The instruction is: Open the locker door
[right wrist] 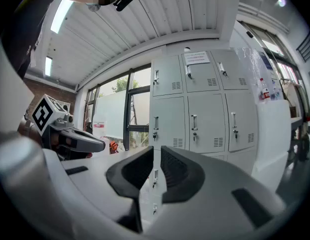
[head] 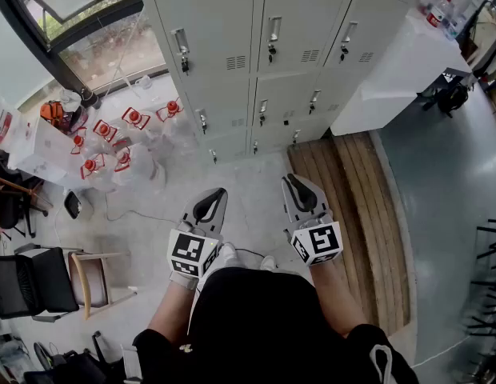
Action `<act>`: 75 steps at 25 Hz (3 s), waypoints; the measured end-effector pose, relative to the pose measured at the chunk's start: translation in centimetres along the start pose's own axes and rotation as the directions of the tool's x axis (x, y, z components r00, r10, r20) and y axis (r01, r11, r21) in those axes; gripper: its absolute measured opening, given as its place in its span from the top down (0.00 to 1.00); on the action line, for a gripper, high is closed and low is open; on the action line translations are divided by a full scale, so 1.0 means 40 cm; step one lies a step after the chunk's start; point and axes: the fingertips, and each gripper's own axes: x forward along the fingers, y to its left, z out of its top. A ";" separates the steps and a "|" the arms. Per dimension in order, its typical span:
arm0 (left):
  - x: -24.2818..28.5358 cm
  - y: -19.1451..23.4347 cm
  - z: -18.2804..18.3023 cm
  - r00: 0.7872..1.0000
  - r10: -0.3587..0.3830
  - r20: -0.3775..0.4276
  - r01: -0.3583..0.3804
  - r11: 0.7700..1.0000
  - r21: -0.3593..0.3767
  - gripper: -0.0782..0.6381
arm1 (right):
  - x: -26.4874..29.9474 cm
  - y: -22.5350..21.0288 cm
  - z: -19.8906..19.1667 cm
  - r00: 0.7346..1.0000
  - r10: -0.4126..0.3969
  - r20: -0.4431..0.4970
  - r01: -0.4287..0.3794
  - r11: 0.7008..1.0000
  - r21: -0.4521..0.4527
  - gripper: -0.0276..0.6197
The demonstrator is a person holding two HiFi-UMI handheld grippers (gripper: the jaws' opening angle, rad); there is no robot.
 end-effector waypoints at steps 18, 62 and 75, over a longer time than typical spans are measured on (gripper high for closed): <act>0.080 0.140 0.028 0.988 -0.130 0.078 0.131 0.991 -0.014 0.86 | 0.118 0.055 -0.006 0.998 -0.046 -0.043 0.046 0.999 -0.009 0.86; 0.524 0.469 0.238 0.949 0.312 0.048 -0.312 0.950 -0.022 0.86 | 0.966 -0.527 0.180 0.983 0.171 0.069 -0.170 0.985 -0.023 0.71; 0.524 0.539 0.240 0.948 0.312 0.066 -0.311 0.950 -0.017 0.86 | 1.044 -0.513 0.181 0.987 0.149 0.054 -0.149 0.989 -0.012 0.69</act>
